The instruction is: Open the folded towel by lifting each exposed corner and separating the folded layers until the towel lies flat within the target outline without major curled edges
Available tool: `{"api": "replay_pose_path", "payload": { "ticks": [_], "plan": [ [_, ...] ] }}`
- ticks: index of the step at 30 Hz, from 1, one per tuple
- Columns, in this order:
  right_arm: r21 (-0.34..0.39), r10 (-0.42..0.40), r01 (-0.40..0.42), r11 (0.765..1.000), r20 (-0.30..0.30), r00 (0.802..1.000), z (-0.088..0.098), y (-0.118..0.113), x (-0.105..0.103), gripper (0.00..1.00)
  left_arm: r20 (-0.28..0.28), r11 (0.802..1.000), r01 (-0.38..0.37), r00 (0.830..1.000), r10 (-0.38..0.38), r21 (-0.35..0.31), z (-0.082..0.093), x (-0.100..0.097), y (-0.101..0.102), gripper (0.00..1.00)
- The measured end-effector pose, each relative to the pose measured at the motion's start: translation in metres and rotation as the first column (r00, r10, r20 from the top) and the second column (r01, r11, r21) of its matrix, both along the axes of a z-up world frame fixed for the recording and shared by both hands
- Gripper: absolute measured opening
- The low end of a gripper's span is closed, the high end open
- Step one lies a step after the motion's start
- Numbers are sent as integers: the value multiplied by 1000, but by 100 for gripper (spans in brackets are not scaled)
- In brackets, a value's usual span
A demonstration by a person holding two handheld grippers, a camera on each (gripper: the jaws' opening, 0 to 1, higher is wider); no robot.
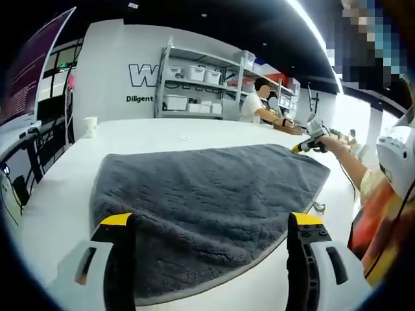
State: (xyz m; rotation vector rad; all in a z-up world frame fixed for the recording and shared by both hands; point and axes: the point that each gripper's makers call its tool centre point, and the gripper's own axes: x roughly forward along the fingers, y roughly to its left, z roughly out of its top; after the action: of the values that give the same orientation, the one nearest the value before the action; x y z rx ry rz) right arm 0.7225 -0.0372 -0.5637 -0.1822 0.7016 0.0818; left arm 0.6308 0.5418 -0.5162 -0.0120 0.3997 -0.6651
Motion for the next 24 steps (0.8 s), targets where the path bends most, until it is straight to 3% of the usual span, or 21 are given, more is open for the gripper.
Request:
{"api": "replay_pose_path", "payload": {
  "ticks": [13, 24],
  "plan": [
    [26, -33, 33, 999, 4, 999, 0, -6, -1, 4, -4, 1000, -13, 1000, 13, 3, -1, 1, 4, 94],
    [-15, -73, 74, 997, 64, 995, 13, -16, -1, 23, -1, 1000, -19, 1000, 19, 8, 0, 0, 8, 94]
  ]
}}
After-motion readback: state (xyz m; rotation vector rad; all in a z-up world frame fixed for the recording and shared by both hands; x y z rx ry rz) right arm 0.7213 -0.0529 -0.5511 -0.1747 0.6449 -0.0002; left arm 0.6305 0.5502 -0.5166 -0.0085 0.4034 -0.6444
